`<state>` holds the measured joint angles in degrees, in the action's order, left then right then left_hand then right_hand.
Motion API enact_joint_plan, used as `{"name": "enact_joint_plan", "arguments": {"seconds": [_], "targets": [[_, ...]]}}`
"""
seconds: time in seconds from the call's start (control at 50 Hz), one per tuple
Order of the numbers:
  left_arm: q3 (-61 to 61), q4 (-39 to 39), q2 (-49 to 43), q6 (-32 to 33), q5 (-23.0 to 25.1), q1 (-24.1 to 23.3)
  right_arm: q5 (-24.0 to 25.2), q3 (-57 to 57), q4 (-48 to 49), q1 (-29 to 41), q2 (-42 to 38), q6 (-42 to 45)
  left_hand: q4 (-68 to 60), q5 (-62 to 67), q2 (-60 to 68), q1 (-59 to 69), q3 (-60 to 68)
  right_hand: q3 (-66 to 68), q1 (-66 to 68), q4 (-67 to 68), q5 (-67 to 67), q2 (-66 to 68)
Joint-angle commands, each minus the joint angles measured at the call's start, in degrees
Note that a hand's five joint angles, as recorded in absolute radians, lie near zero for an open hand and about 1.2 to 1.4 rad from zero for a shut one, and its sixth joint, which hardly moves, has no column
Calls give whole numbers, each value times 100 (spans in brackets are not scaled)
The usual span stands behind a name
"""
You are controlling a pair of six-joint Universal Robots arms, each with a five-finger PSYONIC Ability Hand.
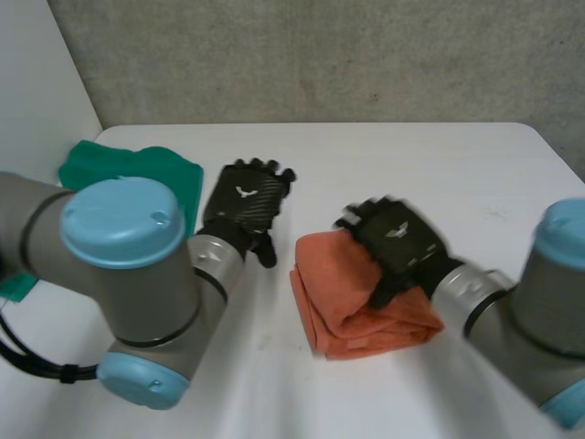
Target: Fold the laundry.
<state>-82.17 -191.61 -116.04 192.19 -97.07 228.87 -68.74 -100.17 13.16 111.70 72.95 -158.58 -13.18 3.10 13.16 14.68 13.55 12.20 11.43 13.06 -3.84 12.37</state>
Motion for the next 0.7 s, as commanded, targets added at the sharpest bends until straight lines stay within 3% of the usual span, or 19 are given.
{"name": "enact_joint_plan", "arguments": {"seconds": [0.02, 0.22, 0.34, 0.58, 0.7], "targets": [[553, 53, -612, -279, 487, -448, 19, 620, -998, -597, -52, -1114, 11, -3, -9, -160, -48, -220, -143, -306, 384, -237], [1432, 756, -1746, -323, 540, -712, 19, 1254, -1764, -588, -1045, -816, -56, 64, 59, -93, 20, -220, -143, -306, 384, -237], [1582, 1213, -2037, -314, 207, -668, -16, 1324, -1772, -570, -1336, -561, -90, 98, 92, -59, 53, -220, -143, -306, 384, -237], [1371, 1310, -1493, -297, 39, -545, -95, 1316, -1782, -597, -1407, -156, 61, -53, -59, -210, -98, -220, -143, -306, 384, -237], [1195, 1231, -817, -261, 144, -537, -104, 790, -1449, -710, -706, -252, 263, -255, -260, -412, -299, -220, -143, -306, 384, -237]]}}
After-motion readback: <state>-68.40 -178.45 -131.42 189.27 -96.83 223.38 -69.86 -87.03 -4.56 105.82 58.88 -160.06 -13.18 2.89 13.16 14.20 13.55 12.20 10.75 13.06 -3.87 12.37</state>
